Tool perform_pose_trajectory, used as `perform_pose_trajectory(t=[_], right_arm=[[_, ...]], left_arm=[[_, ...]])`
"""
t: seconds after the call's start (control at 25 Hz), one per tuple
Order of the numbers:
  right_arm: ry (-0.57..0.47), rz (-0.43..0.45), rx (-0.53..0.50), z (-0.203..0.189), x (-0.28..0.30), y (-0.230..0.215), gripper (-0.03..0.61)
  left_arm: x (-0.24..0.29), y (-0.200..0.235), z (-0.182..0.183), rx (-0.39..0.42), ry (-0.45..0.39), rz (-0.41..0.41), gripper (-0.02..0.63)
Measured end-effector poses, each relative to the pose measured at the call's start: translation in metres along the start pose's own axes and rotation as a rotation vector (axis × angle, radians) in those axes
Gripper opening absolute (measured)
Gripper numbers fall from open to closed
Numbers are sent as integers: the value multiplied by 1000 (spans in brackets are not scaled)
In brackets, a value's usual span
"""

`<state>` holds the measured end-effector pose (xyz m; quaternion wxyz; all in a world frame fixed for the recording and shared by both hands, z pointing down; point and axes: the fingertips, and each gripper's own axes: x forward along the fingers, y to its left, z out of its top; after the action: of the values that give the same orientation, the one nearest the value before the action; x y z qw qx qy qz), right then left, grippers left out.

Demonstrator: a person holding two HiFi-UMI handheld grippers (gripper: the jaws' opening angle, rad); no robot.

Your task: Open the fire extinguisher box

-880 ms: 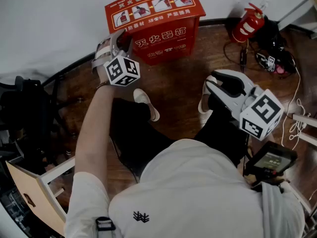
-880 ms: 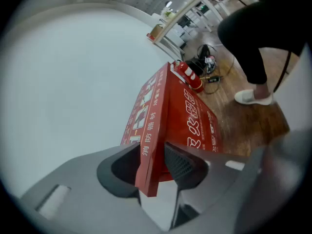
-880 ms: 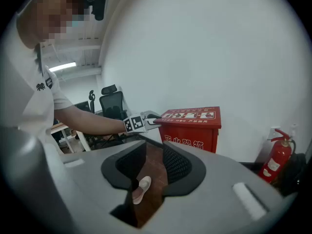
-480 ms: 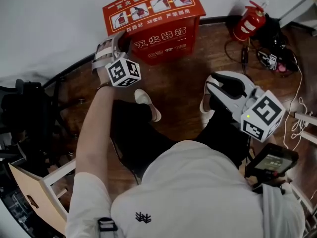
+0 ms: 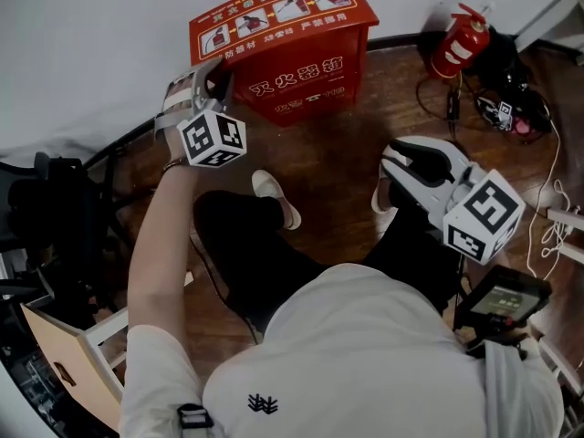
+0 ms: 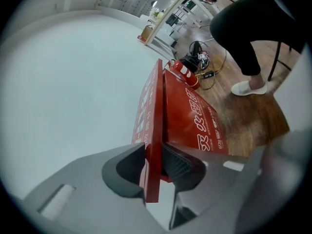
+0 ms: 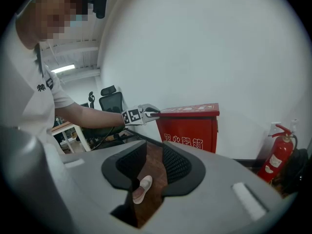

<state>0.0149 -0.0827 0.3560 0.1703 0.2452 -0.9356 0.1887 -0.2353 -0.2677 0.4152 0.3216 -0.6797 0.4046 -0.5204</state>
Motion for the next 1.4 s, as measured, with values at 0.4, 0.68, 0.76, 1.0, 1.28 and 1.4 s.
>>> perform_pose_trajectory(t=[0.4,0.68,0.76,1.0,1.28,1.4], right_arm=[[-12,7,0,3,-1,0,104],[-8,2,4,-1,-1,-3,103],[-7,-3,6,-2,-1,-5,103],[3,-19,19,-7,-3,-7,103],[9,-21,27,-6,0,-8,103],[12,-19,37,-7,4,-18,102]], left_arm=[[-13,95,13,71,-49,123,82],[12,158,10,81,-11,204,76],[21,175,7,70,-9,215,75],[46,210,-2,56,18,225,61],[76,238,-14,16,61,223,57],[99,244,-18,-2,83,208,62]])
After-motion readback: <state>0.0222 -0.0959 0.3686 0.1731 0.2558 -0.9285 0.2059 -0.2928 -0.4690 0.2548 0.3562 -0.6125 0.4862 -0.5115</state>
